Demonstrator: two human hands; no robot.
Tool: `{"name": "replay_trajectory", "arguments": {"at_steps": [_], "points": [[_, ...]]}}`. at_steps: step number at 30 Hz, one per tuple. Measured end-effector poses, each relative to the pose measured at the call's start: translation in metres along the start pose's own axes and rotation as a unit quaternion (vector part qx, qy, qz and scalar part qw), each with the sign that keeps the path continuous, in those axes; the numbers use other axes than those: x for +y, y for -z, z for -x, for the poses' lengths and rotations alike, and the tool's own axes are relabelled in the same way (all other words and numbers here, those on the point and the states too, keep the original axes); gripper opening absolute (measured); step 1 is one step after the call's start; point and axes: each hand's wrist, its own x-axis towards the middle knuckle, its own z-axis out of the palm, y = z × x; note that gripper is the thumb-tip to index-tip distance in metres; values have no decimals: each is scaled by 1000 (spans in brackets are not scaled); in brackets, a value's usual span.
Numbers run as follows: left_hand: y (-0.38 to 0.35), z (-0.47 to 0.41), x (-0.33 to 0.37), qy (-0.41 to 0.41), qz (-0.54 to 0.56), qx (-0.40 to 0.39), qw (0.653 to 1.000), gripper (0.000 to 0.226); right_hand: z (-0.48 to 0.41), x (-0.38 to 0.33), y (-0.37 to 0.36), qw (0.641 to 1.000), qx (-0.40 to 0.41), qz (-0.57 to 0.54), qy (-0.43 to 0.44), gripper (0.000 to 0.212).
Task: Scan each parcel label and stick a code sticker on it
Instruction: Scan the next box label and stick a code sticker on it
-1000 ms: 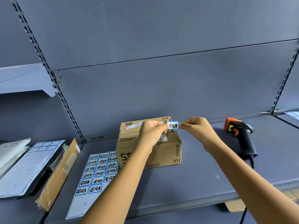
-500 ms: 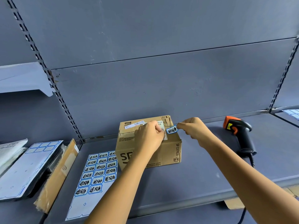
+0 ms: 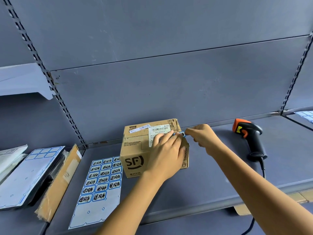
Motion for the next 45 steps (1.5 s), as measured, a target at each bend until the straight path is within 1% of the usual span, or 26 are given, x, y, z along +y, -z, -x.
{"name": "replay_trajectory", "arguments": {"at_steps": [5,8,10,13,18,21,27,29,32,34,36,37,38,39,40,41,42,43,44,45], "points": [[-1,0,7,27,8,25,999,43,1,0,0,1000,-10,-3,-12,16],[-2,-3,11,49,-4,9,999,45,1,-1,0,1000,-15,-16,-22,12],[-3,-5,16,66,-23,-9,998,48,3,-1,0,999,-15,-20,-25,11],[-6,-7,21,85,-44,-20,995,53,5,0,1,999,-11,-27,-30,16],[-10,-6,22,82,-58,-21,995,56,10,4,2,997,-23,-62,-37,16],[-11,-7,22,81,-61,-19,995,56,14,5,4,996,-17,-79,-45,19],[-10,-7,20,86,-62,-27,994,59,21,12,6,993,-21,-94,-68,10],[-10,-8,19,84,-64,-40,994,59,24,16,4,990,-45,-106,-88,14],[-9,-9,19,89,-64,-73,991,61,29,25,-3,980,-111,-121,-112,27],[-7,-10,21,100,-43,-99,989,58,31,30,-6,973,-135,-146,-120,33],[-1,-10,21,92,5,-91,992,55,34,33,-8,965,-154,-169,-125,32],[3,-13,18,94,61,-84,990,53,35,35,-9,964,-164,-170,-121,34],[10,-16,11,121,142,-80,979,50,35,37,-9,964,-173,-164,-115,38],[20,-18,1,178,235,-85,952,48,35,38,-9,965,-181,-151,-110,47],[29,-18,-12,240,298,-52,922,45,36,37,-9,966,-186,-141,-109,59],[36,-17,-30,299,312,8,902,42,35,37,-9,966,-187,-135,-113,70],[40,-13,-49,350,278,56,893,42,34,37,-9,966,-186,-133,-119,76],[42,-6,-67,401,228,61,885,44,34,36,-9,966,-185,-132,-122,77],[41,3,-82,445,198,28,873,48,35,35,-9,966,-184,-134,-126,74],[35,11,-96,486,215,-21,847,52,34,35,-10,965,-182,-140,-130,70]]}}
